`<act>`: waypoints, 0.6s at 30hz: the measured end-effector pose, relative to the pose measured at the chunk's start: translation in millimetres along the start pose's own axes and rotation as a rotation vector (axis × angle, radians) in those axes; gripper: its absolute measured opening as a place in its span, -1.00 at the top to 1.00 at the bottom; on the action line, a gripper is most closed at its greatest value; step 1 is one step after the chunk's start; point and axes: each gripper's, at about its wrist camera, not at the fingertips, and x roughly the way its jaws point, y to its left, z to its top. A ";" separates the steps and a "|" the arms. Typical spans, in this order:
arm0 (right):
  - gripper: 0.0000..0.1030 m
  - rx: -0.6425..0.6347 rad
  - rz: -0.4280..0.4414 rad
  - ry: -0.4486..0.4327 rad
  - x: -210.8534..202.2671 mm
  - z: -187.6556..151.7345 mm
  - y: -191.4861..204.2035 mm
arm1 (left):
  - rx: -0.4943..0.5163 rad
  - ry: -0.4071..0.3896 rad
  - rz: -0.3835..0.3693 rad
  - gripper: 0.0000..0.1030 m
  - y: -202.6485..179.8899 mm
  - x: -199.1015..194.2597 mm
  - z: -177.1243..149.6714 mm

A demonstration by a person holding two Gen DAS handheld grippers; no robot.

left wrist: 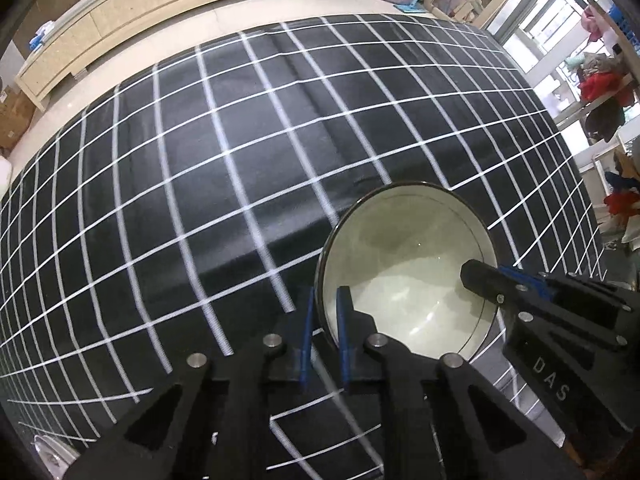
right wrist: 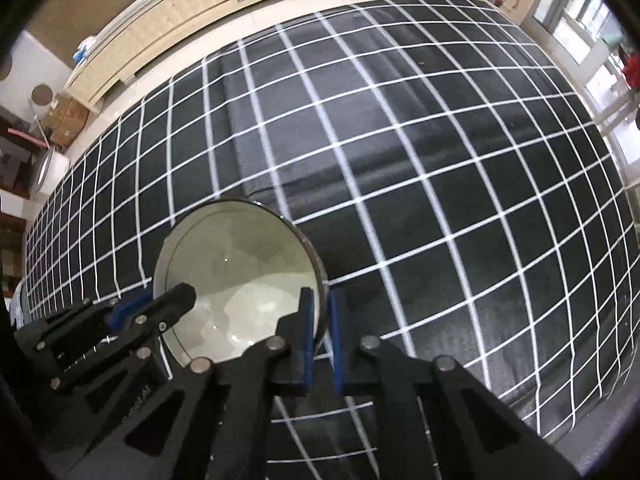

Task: Organize plates and bowls
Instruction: 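Carry the patterned bowl over and nest it into the white bowls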

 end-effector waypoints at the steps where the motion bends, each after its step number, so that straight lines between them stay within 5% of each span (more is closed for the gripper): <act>1: 0.79 -0.014 -0.004 0.002 -0.2 -3.2 6.3 | -0.001 0.003 0.000 0.81 7.1 -2.3 -3.7; 18: 0.79 -0.190 0.042 0.068 2.6 -58.3 120.6 | -0.156 0.060 0.038 0.81 141.3 -42.9 -97.3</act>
